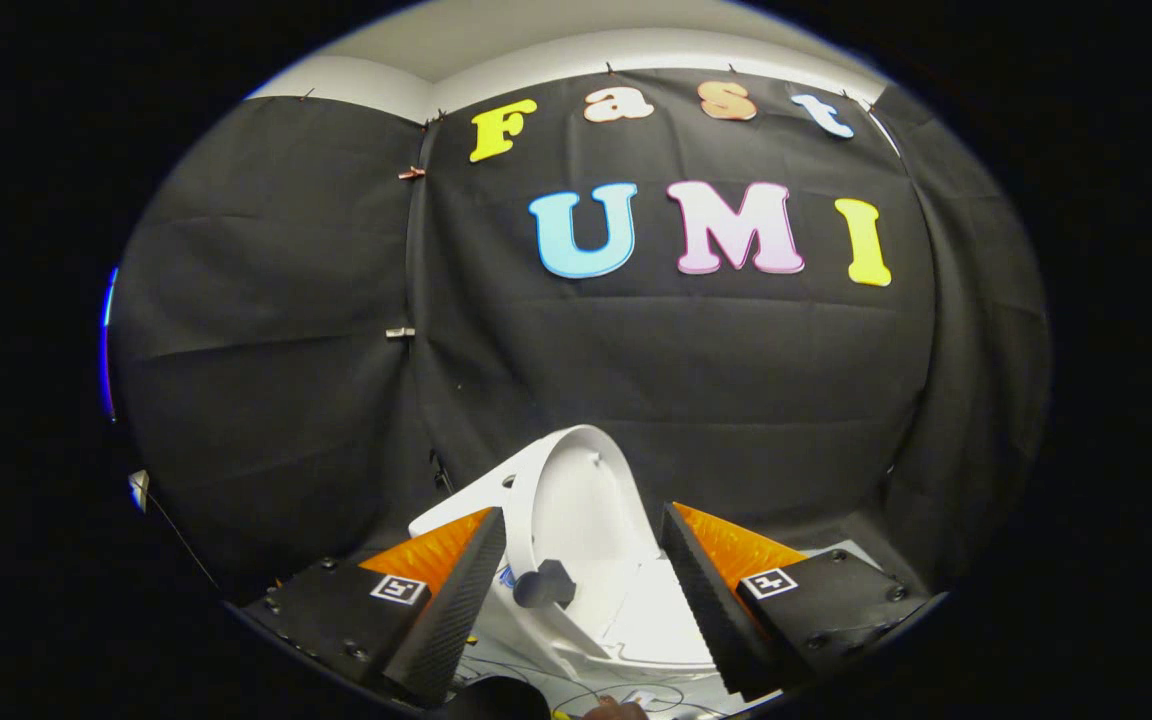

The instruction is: Open the toilet lid.

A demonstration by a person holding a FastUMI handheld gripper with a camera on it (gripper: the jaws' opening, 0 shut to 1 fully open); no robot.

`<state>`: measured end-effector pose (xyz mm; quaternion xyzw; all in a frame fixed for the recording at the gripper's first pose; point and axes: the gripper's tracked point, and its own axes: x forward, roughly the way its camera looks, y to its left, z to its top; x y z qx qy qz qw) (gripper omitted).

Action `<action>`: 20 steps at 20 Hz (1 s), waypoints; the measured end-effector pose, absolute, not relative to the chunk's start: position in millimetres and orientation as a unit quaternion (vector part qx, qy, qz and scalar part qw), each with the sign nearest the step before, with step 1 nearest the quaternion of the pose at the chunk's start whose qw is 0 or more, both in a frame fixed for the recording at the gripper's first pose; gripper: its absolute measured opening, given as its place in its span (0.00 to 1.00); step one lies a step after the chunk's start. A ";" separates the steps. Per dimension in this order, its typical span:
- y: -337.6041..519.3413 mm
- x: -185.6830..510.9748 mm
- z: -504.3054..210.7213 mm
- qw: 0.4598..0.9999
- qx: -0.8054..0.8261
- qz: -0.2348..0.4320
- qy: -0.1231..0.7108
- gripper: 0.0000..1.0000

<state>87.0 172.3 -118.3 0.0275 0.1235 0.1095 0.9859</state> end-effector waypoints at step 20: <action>63.3 -6.8 23.3 1.000 0.004 0.013 -0.023 0.98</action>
